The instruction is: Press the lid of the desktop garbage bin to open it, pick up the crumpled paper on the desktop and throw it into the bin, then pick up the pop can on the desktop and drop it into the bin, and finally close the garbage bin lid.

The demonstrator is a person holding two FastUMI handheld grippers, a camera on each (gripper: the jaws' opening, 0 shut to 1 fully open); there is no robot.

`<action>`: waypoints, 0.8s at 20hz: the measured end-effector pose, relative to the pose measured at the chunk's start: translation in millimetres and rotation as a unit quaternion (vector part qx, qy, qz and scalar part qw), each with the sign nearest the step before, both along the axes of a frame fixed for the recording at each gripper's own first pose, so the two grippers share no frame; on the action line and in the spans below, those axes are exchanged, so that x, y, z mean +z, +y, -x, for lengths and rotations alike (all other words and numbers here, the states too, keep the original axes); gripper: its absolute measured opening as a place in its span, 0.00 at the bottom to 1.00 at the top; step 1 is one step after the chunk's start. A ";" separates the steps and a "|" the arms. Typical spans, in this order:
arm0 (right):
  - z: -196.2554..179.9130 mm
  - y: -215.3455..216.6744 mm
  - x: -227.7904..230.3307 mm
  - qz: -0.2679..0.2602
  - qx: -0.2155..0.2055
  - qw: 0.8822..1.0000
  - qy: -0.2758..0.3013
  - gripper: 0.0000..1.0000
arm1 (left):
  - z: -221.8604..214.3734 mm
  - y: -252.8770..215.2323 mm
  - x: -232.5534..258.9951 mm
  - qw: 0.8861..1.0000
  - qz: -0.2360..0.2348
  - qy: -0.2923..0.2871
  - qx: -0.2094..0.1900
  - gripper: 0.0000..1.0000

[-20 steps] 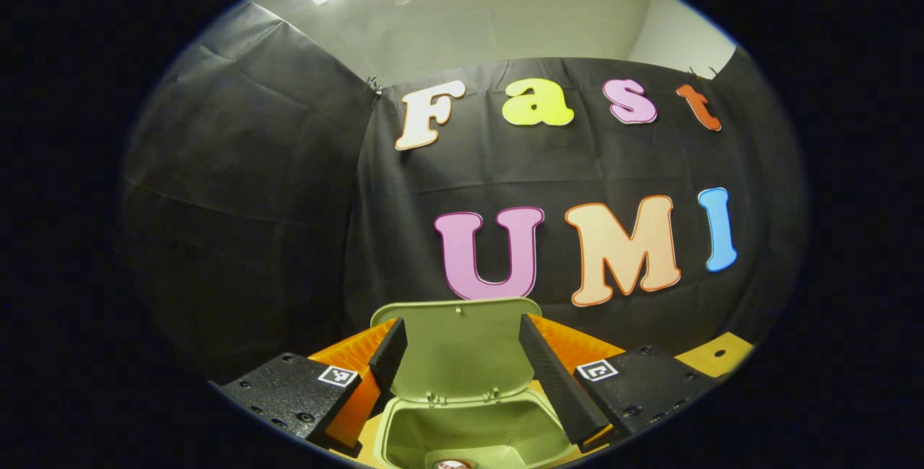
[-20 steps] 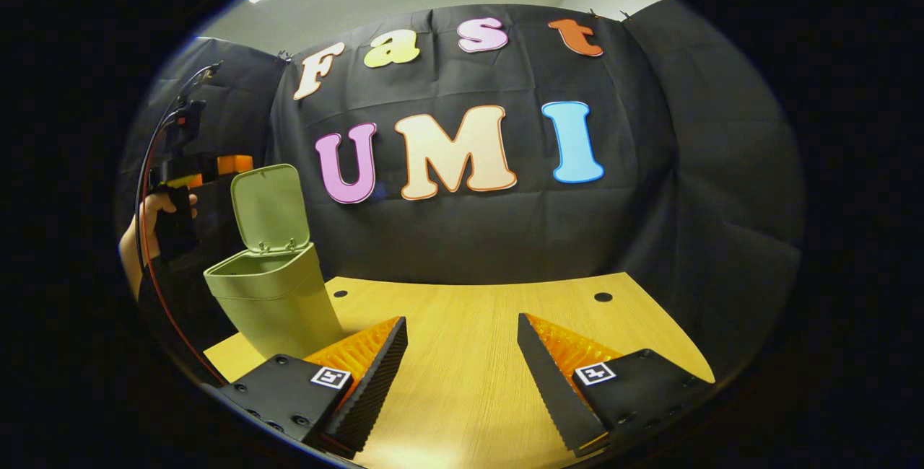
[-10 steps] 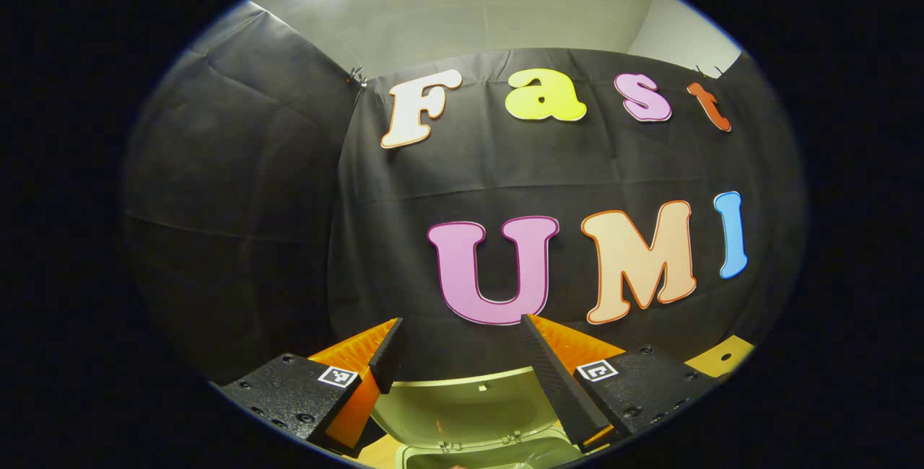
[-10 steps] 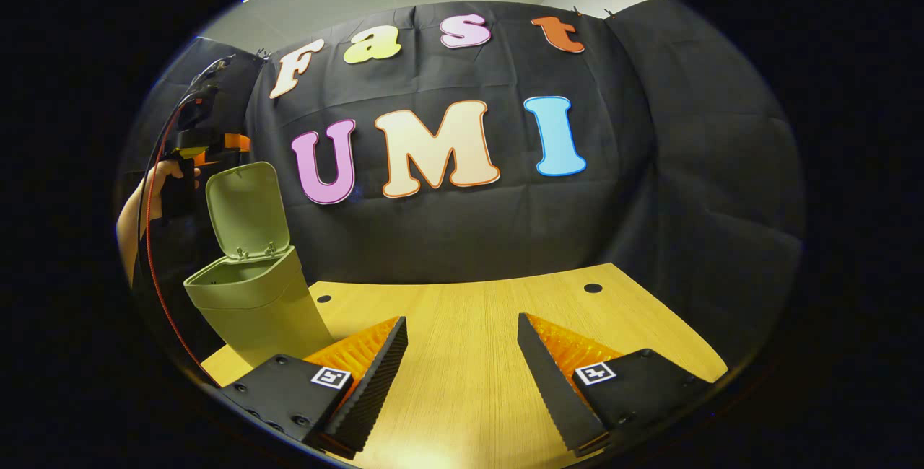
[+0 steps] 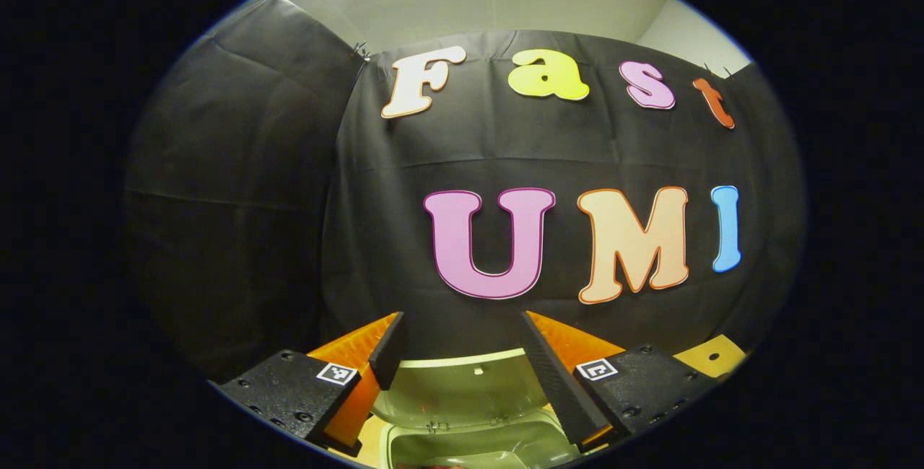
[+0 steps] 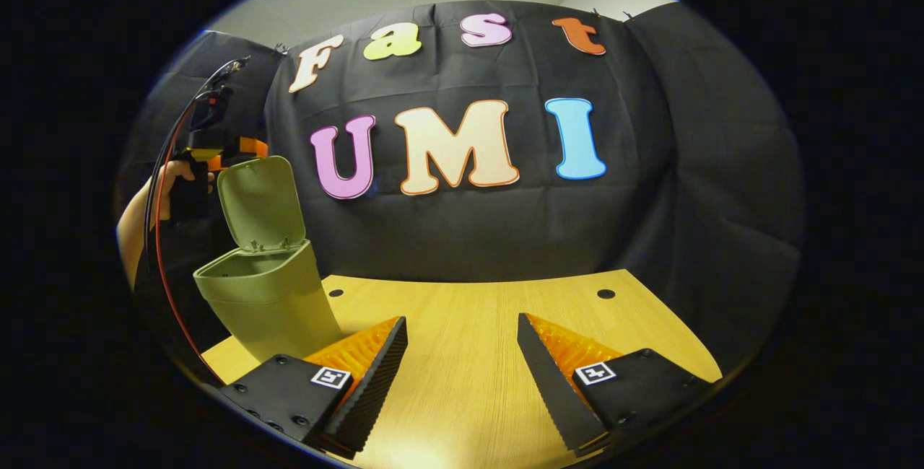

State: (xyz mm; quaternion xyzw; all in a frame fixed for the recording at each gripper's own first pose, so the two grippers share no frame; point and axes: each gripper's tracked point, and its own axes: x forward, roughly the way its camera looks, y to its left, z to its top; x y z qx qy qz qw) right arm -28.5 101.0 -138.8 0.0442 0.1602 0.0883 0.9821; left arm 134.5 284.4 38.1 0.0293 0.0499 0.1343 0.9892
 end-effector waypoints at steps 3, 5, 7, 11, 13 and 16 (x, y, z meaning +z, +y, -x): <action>0.4 -4.7 7.3 -0.006 0.018 1.000 -0.005 0.96 | 21.1 -14.0 -5.0 1.000 -0.001 -0.001 0.009 0.95; -0.5 -9.1 11.0 -0.006 0.031 0.999 -0.007 0.96 | 35.8 -21.7 -8.9 1.000 -0.002 0.001 0.013 0.95; -0.2 -12.6 12.9 -0.009 0.041 0.999 -0.007 0.96 | 48.9 -28.1 -15.9 1.000 -0.001 -0.001 0.017 0.96; -2.1 -12.4 11.3 -0.014 0.061 0.998 -0.002 0.96 | 70.5 -36.4 -31.8 1.000 -0.005 0.012 0.022 0.96; -1.0 -9.8 11.4 -0.016 0.069 0.997 -0.002 0.96 | 78.1 -42.0 -41.0 1.000 -0.002 0.019 0.024 0.96; 1.8 -3.3 9.2 -0.010 0.087 0.996 0.001 0.96 | 89.5 -50.0 -57.1 0.999 0.002 0.027 0.021 0.95</action>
